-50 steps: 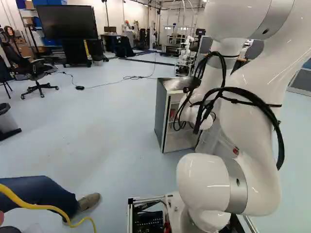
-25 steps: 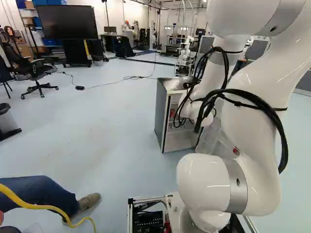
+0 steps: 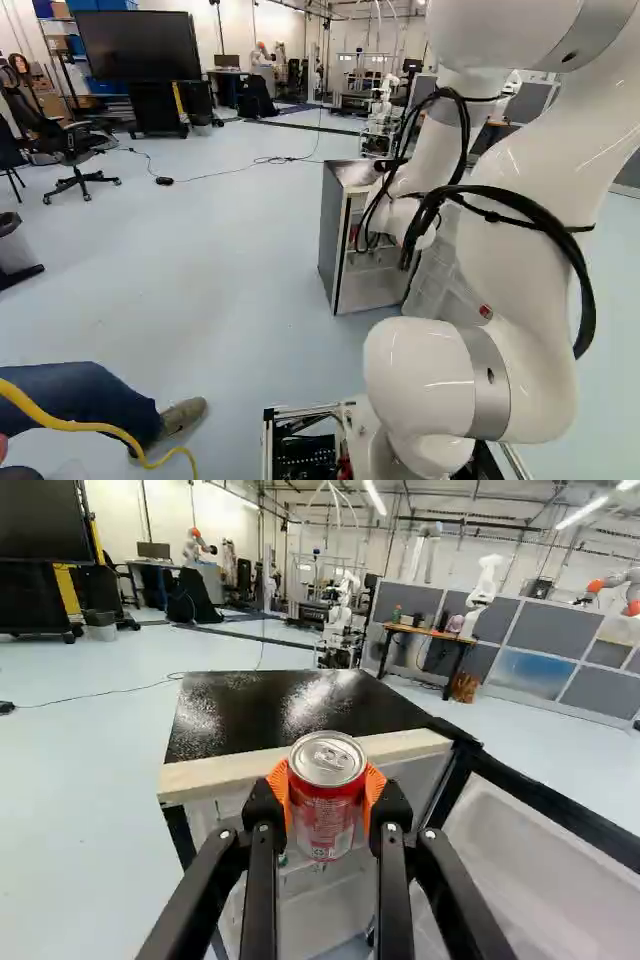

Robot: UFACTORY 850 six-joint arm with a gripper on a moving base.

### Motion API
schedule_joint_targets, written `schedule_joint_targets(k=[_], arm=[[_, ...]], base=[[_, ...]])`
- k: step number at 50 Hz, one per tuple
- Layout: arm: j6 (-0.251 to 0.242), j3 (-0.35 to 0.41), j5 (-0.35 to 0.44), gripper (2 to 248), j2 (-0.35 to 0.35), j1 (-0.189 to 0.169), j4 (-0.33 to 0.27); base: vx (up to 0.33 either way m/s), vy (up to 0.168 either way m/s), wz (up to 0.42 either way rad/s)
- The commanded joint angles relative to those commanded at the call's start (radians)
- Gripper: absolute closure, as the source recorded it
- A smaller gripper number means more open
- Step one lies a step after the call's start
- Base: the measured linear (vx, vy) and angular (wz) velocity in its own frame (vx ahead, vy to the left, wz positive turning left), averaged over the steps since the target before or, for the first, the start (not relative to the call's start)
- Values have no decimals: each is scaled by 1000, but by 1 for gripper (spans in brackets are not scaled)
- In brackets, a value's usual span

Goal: Grab a drink from the fridge

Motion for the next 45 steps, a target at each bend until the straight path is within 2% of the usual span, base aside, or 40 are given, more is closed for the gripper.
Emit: schedule_joint_targets(k=[30,45], arm=[[0,-104,-52,158,-20,17,25],[0,-165,-82,158,-57,27,41]], base=[[0,0,0],[0,0,0]])
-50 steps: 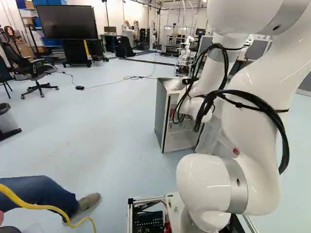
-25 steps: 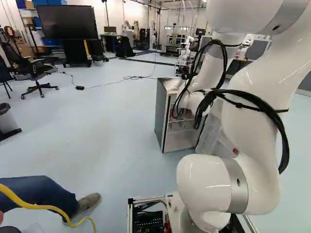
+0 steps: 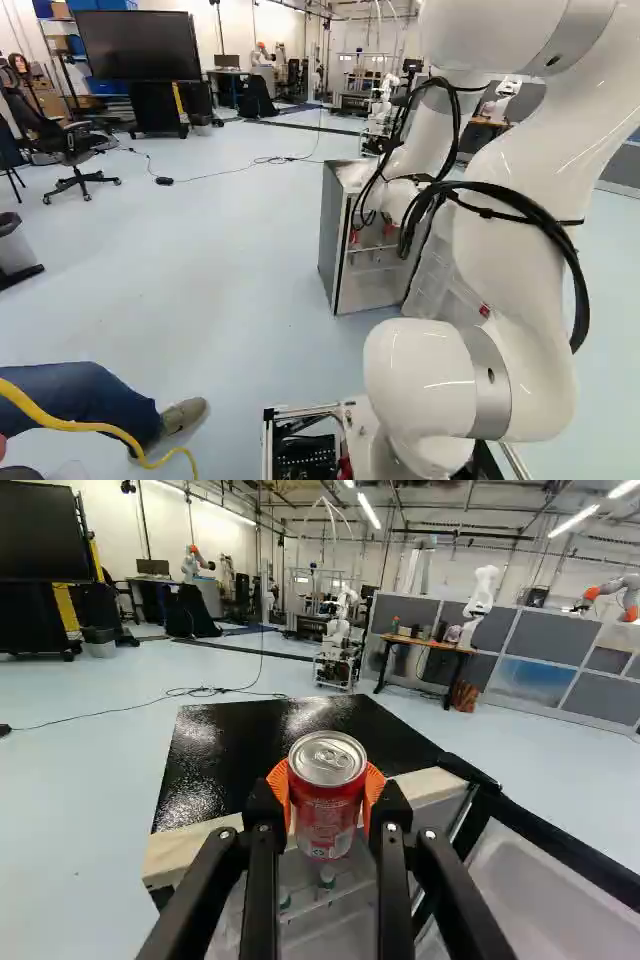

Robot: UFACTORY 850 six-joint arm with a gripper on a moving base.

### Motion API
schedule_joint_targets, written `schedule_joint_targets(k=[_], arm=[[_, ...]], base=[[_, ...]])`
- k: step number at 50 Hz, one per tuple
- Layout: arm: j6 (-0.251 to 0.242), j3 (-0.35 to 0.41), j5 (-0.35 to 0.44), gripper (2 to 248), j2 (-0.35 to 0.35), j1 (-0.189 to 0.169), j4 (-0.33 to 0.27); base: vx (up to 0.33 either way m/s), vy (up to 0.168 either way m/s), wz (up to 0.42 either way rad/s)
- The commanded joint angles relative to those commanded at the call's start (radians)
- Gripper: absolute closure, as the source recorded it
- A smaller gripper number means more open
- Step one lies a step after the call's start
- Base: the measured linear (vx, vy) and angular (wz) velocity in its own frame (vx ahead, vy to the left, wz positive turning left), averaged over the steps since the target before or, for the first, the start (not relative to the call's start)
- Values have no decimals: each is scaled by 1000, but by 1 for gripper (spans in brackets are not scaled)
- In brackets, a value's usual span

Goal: Grab a drink from the fridge

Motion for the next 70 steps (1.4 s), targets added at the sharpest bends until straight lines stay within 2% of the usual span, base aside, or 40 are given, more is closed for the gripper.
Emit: schedule_joint_targets(k=[19,39,70], arm=[[0,-76,-41,158,-61,17,20],[0,-157,-86,158,-91,33,40],[0,-282,-182,158,-176,56,71]], base=[[0,0,0],[0,0,0],[0,0,0]])
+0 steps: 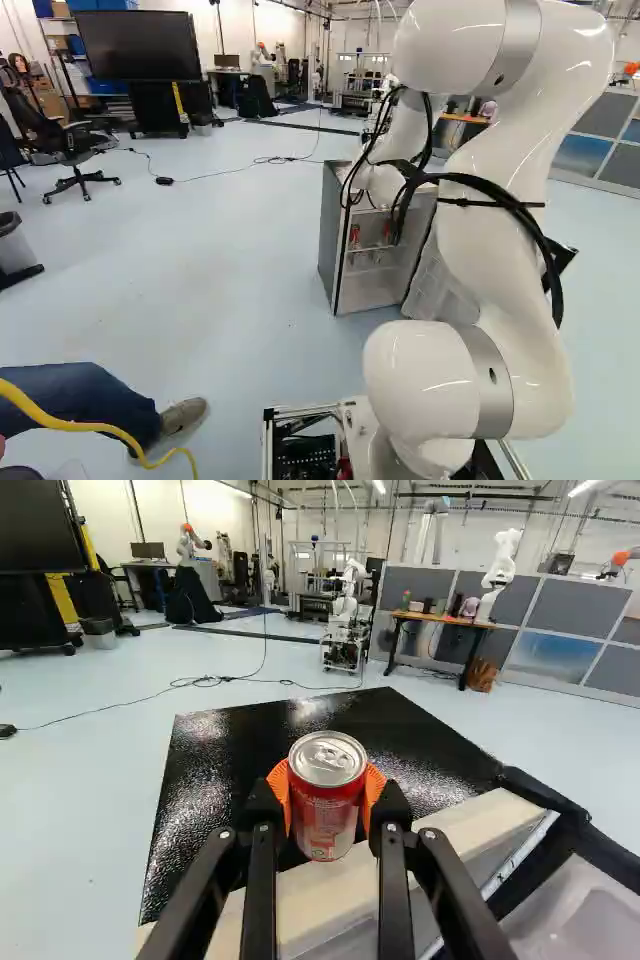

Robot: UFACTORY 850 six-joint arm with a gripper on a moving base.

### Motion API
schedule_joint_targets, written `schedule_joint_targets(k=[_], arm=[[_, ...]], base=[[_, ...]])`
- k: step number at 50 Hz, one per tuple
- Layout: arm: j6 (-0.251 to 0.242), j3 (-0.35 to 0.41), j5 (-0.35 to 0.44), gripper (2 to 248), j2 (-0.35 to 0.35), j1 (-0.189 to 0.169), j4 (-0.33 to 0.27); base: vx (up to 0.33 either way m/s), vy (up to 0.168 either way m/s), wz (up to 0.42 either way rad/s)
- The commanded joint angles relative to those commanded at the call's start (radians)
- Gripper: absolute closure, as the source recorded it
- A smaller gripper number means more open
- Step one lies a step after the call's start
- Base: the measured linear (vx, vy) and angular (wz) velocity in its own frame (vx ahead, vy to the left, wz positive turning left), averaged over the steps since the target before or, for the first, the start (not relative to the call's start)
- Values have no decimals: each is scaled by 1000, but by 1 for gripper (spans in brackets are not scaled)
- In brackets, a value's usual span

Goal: Grab a drink from the fridge

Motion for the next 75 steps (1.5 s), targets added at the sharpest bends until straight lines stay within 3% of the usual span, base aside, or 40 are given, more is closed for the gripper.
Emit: schedule_joint_targets(k=[48,49,53,54,58,59,64,65,69,70,75], arm=[[0,-13,-8,158,-21,2,2],[0,-13,-8,144,-21,2,2],[0,-13,-8,144,-21,2,2],[0,-13,-8,112,-21,2,2],[0,-13,-8,112,-21,2,2],[0,-13,-8,78,-21,2,2],[0,-13,-8,78,-21,2,2],[0,-13,-8,43,-21,2,2],[0,-12,-8,43,-19,2,2],[0,-11,-8,7,-18,2,2],[0,1,-8,3,-1,1,2]], base=[[0,0,0],[0,0,0],[0,0,0],[0,0,0],[0,0,0],[0,0,0],[0,0,0],[0,0,0],[0,0,0],[0,0,0],[0,0,0]])
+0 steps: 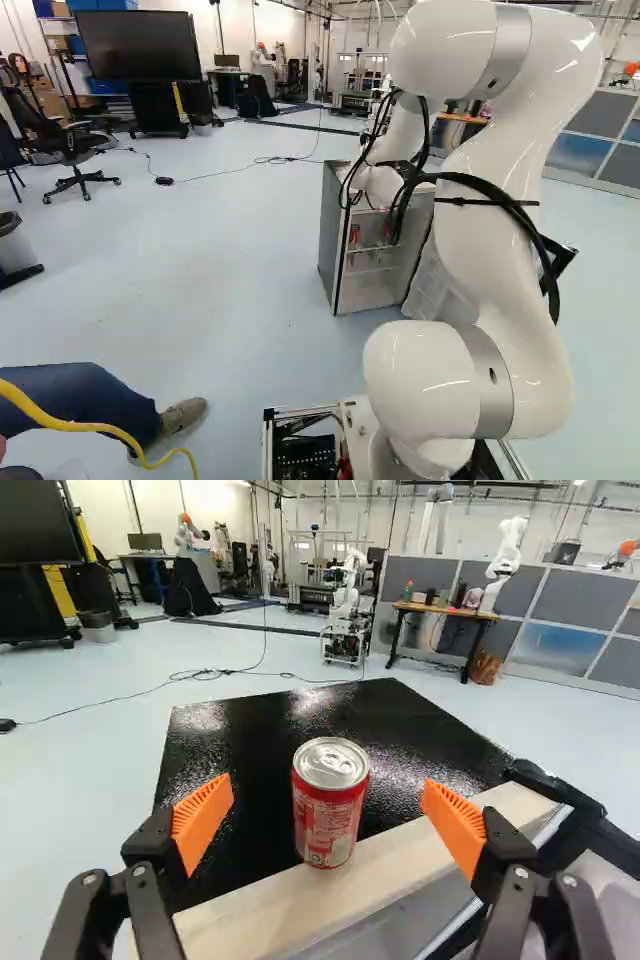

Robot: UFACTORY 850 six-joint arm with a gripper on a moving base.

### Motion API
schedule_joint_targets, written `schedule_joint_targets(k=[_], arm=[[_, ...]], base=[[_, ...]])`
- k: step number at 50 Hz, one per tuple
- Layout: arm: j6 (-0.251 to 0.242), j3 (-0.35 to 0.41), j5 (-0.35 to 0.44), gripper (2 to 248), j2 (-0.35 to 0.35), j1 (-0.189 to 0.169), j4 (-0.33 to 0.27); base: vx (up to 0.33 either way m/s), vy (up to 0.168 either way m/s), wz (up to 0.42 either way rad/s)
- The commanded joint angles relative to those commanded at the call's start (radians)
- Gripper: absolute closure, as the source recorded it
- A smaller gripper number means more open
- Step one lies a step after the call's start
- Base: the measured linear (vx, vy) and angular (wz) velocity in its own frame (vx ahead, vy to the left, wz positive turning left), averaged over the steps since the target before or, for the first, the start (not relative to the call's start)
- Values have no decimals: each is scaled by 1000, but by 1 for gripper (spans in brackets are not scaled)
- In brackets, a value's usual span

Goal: Grab a drink from the fridge

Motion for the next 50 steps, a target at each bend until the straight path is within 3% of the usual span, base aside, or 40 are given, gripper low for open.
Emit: schedule_joint_targets(k=[25,50], arm=[[0,126,0,3,150,-20,0],[0,203,-33,3,269,-82,0]], base=[[0,0,0],[0,0,0]])
